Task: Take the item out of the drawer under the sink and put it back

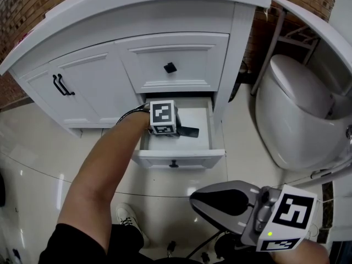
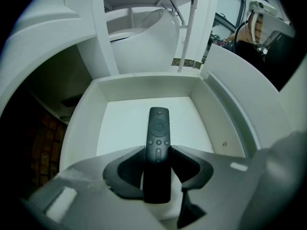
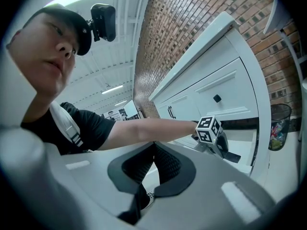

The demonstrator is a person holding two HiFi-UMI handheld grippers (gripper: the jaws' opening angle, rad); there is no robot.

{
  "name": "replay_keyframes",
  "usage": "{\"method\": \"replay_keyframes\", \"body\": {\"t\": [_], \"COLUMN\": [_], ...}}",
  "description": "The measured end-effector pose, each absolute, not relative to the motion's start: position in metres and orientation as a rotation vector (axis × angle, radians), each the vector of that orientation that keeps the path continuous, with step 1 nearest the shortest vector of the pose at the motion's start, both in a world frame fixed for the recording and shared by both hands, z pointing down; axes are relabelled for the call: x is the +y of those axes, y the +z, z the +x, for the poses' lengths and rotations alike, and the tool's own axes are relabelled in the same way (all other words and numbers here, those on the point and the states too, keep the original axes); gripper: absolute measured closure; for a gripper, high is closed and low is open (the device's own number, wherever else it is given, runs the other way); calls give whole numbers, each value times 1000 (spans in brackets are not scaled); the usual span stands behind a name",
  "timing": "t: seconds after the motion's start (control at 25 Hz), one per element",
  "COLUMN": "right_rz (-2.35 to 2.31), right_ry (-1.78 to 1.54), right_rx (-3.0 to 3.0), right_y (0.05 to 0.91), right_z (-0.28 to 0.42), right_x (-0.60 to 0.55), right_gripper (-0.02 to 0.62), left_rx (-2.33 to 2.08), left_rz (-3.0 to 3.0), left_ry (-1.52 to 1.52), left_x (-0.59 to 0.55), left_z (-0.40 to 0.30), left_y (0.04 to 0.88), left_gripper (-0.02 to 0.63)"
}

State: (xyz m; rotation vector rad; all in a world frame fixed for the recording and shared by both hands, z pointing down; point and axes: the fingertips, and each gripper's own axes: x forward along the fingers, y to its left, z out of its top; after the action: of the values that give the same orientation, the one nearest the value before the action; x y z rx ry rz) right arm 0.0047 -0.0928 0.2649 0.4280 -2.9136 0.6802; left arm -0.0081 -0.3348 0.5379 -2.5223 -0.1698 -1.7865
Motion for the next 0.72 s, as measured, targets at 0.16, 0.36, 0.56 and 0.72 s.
{"method": "replay_keyframes", "body": {"t": [0.16, 0.36, 0.56, 0.72], "right_rz": [438, 434, 446, 486], "right_ry": [682, 668, 647, 654], "right_rx": [-2912, -2926, -2928, -2916], "right_y": [265, 260, 257, 261], "right_z": [5, 4, 5, 9], "right_x": [-94, -94, -94, -99], "right_gripper": [588, 588, 588, 588], "left_rx": [-175, -157, -122, -60], "left_rz": [-2514, -2473, -2397, -2395], "left_ry": [-1790, -1766, -1758, -1670], "left_x": [-333, -334, -334, -342], "left_z": [-8, -7, -7, 0], "left_y": [538, 537, 530, 517], "left_gripper": [436, 437, 439, 439]}}
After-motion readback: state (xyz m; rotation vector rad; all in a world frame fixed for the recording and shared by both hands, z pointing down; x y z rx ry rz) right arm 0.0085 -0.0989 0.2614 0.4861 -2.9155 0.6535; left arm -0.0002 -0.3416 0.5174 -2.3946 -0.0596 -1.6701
